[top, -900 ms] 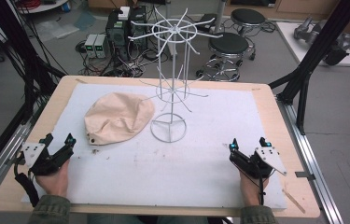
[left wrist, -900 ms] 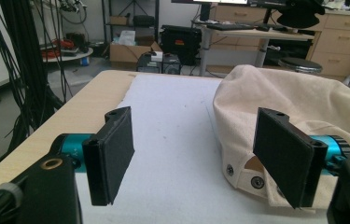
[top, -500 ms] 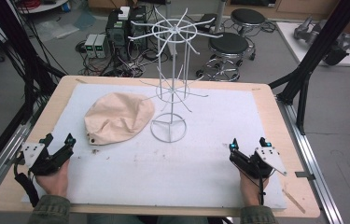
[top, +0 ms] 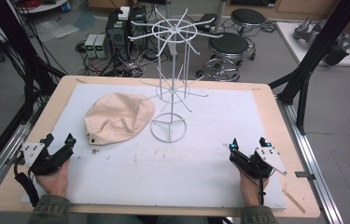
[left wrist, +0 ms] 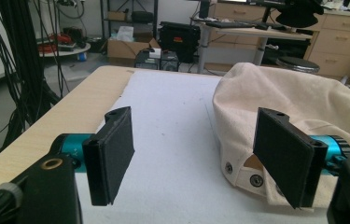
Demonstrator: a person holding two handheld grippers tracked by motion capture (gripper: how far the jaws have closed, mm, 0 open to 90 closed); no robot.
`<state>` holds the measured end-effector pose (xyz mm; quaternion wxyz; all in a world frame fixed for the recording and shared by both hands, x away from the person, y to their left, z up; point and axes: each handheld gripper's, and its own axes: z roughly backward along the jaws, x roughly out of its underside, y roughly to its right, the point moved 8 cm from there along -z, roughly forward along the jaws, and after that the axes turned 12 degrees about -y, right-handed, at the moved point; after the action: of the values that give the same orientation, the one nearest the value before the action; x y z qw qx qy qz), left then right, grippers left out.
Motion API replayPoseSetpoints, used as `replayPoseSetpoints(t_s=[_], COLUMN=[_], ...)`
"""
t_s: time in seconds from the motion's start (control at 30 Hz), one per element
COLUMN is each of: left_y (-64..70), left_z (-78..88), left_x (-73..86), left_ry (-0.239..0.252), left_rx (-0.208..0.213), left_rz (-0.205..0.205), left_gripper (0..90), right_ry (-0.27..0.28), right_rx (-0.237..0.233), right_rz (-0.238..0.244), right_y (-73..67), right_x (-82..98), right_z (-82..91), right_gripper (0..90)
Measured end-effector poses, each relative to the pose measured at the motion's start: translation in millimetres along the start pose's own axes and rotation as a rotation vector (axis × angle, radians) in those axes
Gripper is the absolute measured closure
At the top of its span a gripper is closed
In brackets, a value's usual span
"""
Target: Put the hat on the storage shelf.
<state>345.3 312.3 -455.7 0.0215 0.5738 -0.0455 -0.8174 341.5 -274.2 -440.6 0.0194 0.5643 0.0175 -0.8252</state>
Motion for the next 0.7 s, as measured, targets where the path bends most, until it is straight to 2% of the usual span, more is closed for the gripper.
replayPoseSetpoints(t_s=[0.1,0.2,0.23,0.37,0.53,0.7], left_y=[0.9,1.5,3.0,6.9,15.1,26.3], left_z=[-0.2,-1.5,-2.3,-2.0,-3.7,-8.7], left_x=[0.1,-0.8,-2.4,-6.5,-14.7,-24.8], left_ry=[-0.002,-0.006,-0.009,-0.008,-0.006,-0.018], left_rx=[0.007,0.023,0.044,0.064,0.11,0.143], left_rz=[-0.002,0.021,0.04,0.032,0.027,-0.006], left_gripper=[28.9,28.9,28.8,28.8,28.7,27.9], right_ry=[0.0,0.0,-0.001,-0.011,-0.011,-0.015], right_rx=[-0.002,-0.004,-0.003,-0.004,-0.005,-0.008], right_rz=[-0.002,-0.003,0.0,-0.001,-0.003,0.009], right_y=[-0.2,-0.2,0.2,0.3,0.2,-2.6], right_x=[0.0,0.0,0.2,1.2,1.3,1.9], right_z=[0.2,0.1,-0.3,-1.7,-1.9,-2.3], right_gripper=[6.2,6.2,6.2,6.2,6.2,6.2])
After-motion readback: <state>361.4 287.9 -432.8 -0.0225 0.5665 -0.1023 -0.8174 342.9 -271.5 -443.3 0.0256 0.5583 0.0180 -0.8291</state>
